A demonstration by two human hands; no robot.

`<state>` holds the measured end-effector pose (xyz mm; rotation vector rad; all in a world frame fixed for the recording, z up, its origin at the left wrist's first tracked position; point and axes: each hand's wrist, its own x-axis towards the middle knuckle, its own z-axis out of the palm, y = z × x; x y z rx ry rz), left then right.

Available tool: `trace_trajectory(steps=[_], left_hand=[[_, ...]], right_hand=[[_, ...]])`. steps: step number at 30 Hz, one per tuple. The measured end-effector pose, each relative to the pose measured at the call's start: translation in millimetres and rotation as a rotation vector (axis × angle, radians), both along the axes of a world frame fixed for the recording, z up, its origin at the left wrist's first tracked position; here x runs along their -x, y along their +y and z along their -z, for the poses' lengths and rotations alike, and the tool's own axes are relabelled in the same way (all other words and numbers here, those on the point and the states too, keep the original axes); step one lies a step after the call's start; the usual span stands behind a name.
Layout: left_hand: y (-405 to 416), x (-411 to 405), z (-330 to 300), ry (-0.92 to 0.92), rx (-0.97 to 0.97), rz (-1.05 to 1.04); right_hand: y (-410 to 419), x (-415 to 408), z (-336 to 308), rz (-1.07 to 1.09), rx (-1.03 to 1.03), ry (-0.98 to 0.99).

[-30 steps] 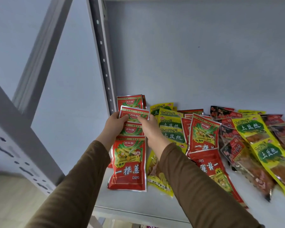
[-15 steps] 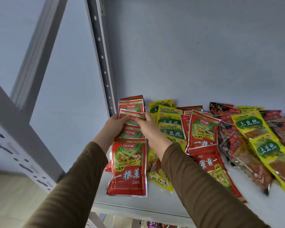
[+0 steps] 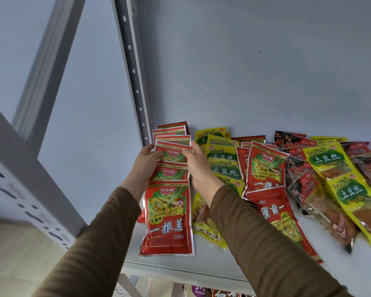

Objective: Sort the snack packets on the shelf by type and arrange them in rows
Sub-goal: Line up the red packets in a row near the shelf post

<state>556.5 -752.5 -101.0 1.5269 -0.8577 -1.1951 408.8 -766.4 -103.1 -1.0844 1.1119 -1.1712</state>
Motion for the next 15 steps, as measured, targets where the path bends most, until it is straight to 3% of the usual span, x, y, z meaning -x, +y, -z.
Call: trace_trajectory(steps=[8, 15], left_hand=[[-10, -3, -3, -0.01, -0.05, -0.035], [-23, 0, -11, 0.08, -0.142, 0.079]], right_hand=[[-12, 1, -5, 0.016, -0.099, -0.012], [-27, -1, -12, 0.023, -0.254, -0.022]])
